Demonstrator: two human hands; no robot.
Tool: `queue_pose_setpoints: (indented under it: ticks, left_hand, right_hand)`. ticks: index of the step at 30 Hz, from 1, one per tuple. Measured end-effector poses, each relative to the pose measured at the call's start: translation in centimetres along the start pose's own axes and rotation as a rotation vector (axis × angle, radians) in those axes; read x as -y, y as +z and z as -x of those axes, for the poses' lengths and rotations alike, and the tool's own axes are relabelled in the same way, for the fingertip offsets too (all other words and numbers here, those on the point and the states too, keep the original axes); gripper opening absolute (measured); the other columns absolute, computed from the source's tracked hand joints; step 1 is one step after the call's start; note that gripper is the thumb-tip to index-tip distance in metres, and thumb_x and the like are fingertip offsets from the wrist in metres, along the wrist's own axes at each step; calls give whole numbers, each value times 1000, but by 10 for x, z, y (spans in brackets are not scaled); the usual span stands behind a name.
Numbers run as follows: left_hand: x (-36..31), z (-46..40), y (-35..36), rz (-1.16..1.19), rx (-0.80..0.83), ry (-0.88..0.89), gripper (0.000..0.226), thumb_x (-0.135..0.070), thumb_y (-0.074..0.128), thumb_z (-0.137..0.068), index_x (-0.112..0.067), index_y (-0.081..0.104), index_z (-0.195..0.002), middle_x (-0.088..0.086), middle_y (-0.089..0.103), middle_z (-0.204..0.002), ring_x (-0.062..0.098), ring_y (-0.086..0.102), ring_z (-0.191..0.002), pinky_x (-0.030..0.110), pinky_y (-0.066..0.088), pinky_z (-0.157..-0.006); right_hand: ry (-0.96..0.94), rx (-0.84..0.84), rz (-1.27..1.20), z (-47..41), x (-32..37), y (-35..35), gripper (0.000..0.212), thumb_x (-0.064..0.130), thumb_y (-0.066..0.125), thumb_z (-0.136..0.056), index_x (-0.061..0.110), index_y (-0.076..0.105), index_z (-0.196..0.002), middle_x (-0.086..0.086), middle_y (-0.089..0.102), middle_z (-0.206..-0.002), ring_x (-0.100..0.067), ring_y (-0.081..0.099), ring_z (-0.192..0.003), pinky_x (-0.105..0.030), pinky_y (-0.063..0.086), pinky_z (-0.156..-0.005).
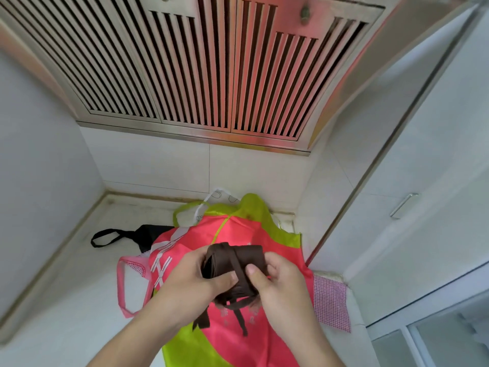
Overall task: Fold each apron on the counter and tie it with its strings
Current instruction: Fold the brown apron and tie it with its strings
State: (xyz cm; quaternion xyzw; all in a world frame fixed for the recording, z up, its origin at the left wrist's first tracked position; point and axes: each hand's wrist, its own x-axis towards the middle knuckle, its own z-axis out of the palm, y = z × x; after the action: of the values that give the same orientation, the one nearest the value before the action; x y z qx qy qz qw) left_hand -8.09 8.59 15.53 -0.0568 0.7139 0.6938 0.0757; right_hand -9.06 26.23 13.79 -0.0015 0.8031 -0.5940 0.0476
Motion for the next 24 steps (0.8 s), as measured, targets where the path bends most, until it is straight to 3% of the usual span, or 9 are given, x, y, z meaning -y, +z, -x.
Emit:
queue_pose_setpoints:
  ticks: [2,4,7,10,14,17,19,21,24]
  left_hand:
    - [-3,2,1,4,-50,48,17,5,73,-90,-12,74,-94,7,75,-77,25,70,-65,34,56,-56]
    - [-6,5,3,32,-74,87,18,2,73,-91,-15,78,-94,10,76,-80,27,70,-66,35,56,-57]
    - [-4,6,-3,118,-147,87,18,1,74,-90,-17,79,-89,14,74,-76,24,65,-61,36,51,-56]
    - [-3,6,-13,192,-234,62,7,-7,78,-89,-13,75,-86,16,66,-72,27,58,-56,38,45,-56]
    - [-7,8,-21,256,-290,56,5,-9,77,-90,-13,75,-89,11,67,-73,22,61,-61,35,46,-52]
    - [-9,6,-30,349,-357,20,7,-9,75,-92,-8,75,-99,11,70,-79,23,59,-63,31,43,-49]
    - [-12,4,-39,390,-390,14,11,-10,74,-92,-5,74,-102,13,71,-82,22,60,-61,30,42,-51]
    - [-16,6,-45,372,-399,28,14,-10,75,-91,-3,74,-104,12,71,-81,21,61,-59,30,42,-51]
    - [-20,11,-41,312,-382,39,14,-12,77,-90,-6,75,-103,13,73,-82,23,62,-62,29,43,-48]
  right_hand:
    - [-179,-178,150,11,8,3,20,29,69,-91,39,64,-108,11,67,-107,-7,68,-100,-24,54,-89]
    - [-403,-207,299,19,17,6,26,39,71,-85,37,63,-110,15,52,-118,-8,55,-119,-13,40,-98]
    - [-546,-107,354,20,15,11,19,34,77,-81,31,67,-97,17,53,-113,-16,51,-117,-23,41,-99]
    - [-552,-97,190,21,11,3,8,23,76,-85,25,69,-83,11,62,-102,-17,58,-106,-24,44,-91]
    - [-370,286,-349,34,7,-10,42,40,69,-96,13,64,-65,-7,64,-91,-27,62,-78,-32,48,-76]
    - [-205,426,-462,42,-12,-20,60,47,63,-99,5,53,-58,-16,61,-68,-38,51,-64,-46,36,-68]
    - [30,416,-475,47,-25,-31,68,56,63,-95,5,52,-52,-22,59,-58,-37,49,-60,-49,31,-66]
    - [247,343,-251,46,-33,-41,71,61,64,-88,3,58,-49,-26,64,-59,-36,58,-60,-39,42,-64]
    - [379,220,459,47,-42,-47,44,47,63,-95,18,75,-64,3,75,-69,-11,72,-73,-20,51,-71]
